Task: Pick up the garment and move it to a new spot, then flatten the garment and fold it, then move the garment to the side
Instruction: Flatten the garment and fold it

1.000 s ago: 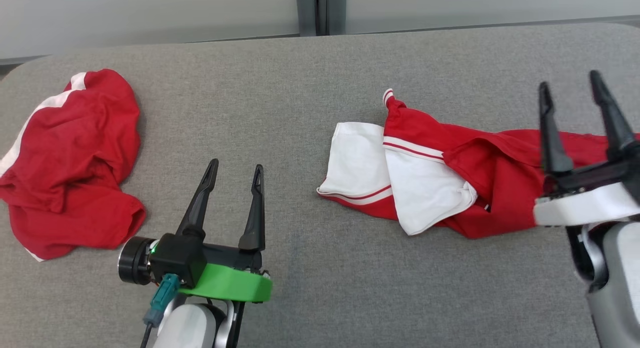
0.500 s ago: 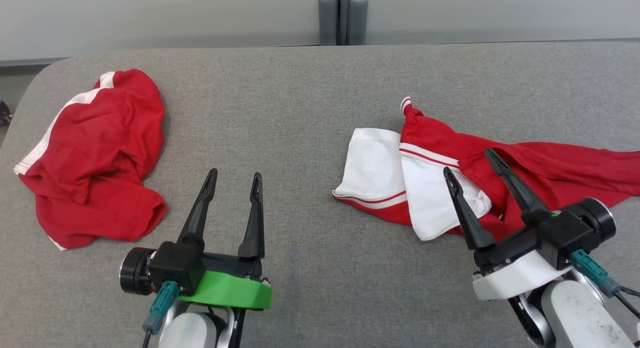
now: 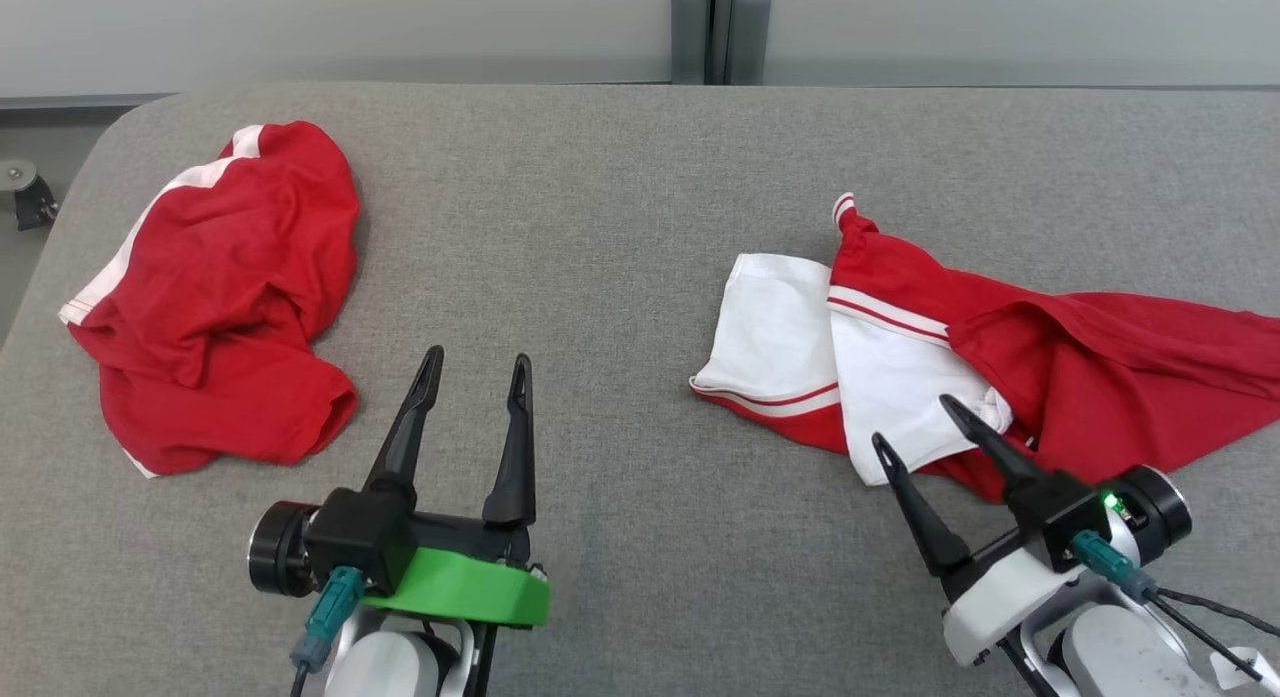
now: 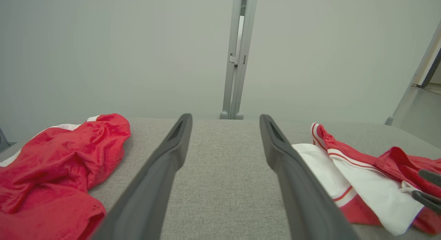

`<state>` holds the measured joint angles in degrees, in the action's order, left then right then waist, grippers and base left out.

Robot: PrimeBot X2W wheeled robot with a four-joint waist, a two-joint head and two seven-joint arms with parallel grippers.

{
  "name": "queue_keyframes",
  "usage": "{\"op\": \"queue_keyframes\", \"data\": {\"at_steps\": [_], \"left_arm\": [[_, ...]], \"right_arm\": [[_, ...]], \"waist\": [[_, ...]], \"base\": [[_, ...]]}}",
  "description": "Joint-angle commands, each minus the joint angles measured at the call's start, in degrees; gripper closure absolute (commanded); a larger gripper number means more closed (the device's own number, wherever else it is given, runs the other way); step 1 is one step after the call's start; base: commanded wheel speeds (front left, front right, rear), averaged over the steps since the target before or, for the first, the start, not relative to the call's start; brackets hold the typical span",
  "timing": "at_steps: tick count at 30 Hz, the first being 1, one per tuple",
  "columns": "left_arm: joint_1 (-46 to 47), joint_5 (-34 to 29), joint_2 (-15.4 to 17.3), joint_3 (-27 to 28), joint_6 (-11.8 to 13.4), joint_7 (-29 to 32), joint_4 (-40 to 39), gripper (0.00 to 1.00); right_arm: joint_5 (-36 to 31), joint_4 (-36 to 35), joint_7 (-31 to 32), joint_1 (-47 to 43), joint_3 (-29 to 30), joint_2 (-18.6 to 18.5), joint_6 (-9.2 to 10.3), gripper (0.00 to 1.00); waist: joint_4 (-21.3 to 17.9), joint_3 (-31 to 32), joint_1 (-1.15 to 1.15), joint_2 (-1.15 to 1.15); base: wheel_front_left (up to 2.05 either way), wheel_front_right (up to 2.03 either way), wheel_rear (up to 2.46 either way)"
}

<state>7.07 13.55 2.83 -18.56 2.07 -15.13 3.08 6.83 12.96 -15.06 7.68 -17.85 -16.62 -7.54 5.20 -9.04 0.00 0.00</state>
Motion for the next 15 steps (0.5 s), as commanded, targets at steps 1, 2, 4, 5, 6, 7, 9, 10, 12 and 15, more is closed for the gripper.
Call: {"op": "queue_keyframes", "data": {"at_steps": [1,2,4,5,6,7,9,10,12,15], "left_arm": [[-0.2,0.6,0.1,0.0,0.1,0.0,0.3,0.00],[-0.1,0.7,0.1,0.0,0.1,0.0,0.3,0.00],[0.3,1.0,0.1,0.1,0.1,0.0,0.4,0.00],[0.5,1.1,0.1,0.1,0.2,0.0,0.4,0.00],[0.6,1.1,0.1,0.1,0.2,0.0,0.3,0.00],[0.8,1.1,0.1,0.0,0.1,0.0,0.3,0.00],[1.1,1.3,0.1,-0.1,0.2,0.0,0.2,0.00],[1.2,1.3,0.1,-0.2,0.3,0.0,0.1,0.00],[1.3,1.4,0.1,-0.2,0.4,0.0,0.1,0.00],[1.6,1.4,0.1,-0.4,0.4,0.0,0.2,0.00]], "right_arm": [[-0.5,1.4,-0.2,0.8,-0.9,-1.1,0.10,0.00],[-0.7,2.4,-0.2,1.3,-1.8,-1.4,0.10,0.00],[-1.5,4.3,-0.2,2.1,-3.1,-2.0,0.10,0.00],[-1.9,5.7,-0.2,2.4,-3.5,-2.4,0.10,0.00],[-2.3,6.4,-0.2,2.7,-3.7,-2.6,0.10,0.00],[-2.7,7.4,-0.2,3.2,-3.8,-2.7,0.10,0.00],[-3.2,8.8,-0.2,3.8,-4.0,-2.6,0.10,0.00],[-3.5,9.5,-0.2,4.0,-4.1,-2.6,0.10,0.00],[-3.9,10.5,-0.2,4.4,-4.7,-2.6,0.10,0.00],[-4.1,12.4,-0.2,5.8,-6.2,-3.5,0.10,0.00]], "waist": [[0.6,-0.6,0.00,0.00],[0.7,-0.8,0.00,0.00],[1.1,-1.2,0.00,0.00],[1.4,-1.3,0.00,0.00],[1.6,-1.5,0.00,0.00],[1.9,-1.6,0.00,0.00],[2.3,-2.1,0.00,0.00],[2.4,-2.2,0.00,0.00],[2.7,-2.5,0.00,0.00],[3.0,-3.0,0.00,0.00]], "base": [[0.00,0.00,0.00],[0.00,0.00,0.00],[0.00,0.00,0.00],[0.00,0.00,0.00],[0.00,0.00,0.00],[0.00,0.00,0.00],[0.00,0.00,0.00],[0.00,0.00,0.00],[0.00,0.00,0.00],[0.00,0.00,0.00]]}}
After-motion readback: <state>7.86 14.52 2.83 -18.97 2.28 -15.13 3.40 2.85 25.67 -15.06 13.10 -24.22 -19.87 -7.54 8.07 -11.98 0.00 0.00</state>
